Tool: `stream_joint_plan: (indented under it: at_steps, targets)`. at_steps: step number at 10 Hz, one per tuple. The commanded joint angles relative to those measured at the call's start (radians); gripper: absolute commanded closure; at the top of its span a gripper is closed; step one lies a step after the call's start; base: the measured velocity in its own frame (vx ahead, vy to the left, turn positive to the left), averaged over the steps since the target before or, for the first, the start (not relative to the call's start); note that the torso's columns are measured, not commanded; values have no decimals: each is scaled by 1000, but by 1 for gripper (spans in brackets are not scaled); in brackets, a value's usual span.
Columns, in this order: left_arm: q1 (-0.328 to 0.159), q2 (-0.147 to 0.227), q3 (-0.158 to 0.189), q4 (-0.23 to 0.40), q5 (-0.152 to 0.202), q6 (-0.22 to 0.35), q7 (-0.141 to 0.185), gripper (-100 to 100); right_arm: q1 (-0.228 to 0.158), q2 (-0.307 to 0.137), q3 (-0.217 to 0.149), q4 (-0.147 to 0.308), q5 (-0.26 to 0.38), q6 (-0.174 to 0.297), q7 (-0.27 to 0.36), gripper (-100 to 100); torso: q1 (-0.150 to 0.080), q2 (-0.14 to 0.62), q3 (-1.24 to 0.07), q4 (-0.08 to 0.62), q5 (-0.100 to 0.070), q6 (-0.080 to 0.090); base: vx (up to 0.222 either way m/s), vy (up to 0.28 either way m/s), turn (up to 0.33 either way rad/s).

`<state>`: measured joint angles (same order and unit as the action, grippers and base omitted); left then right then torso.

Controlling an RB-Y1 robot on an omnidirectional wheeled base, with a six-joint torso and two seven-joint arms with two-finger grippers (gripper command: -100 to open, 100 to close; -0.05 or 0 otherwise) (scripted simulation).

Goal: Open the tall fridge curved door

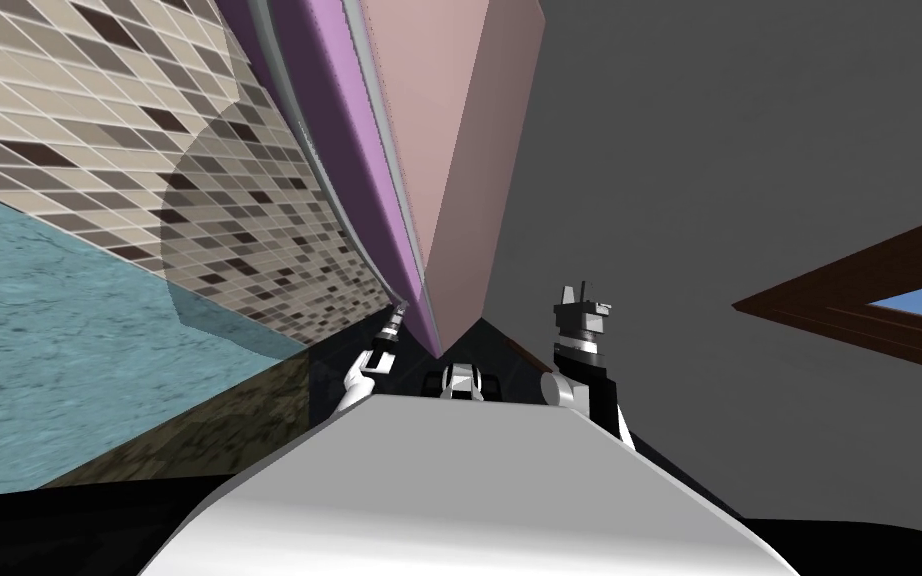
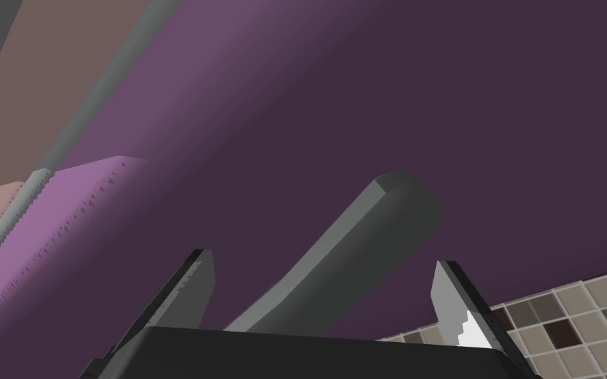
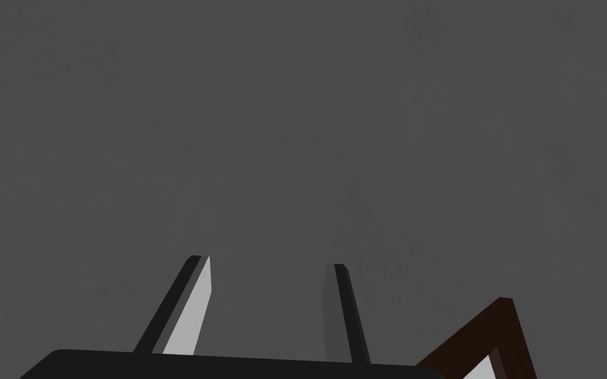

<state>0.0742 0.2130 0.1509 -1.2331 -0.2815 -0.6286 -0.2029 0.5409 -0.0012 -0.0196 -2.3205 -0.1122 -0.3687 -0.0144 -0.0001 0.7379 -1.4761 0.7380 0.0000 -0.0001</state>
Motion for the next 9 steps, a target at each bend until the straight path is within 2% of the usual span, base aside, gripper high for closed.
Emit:
stream_joint_plan:
  at_steps: [1,5,9]
  targets:
    - [-15,21,2,-17,-9,51,11,-100,0,0,0,0,0,0,0,0,0,0,0,0,0,0,-37,-32,-9]
    - [-36,62,5,-48,-24,125,27,-100,0,0,0,0,0,0,0,0,0,0,0,0,0,0,-37,-28,-9]
    - [-59,120,7,-81,-40,209,45,-100,0,0,0,0,0,0,0,0,0,0,0,0,0,0,-36,-34,-10]
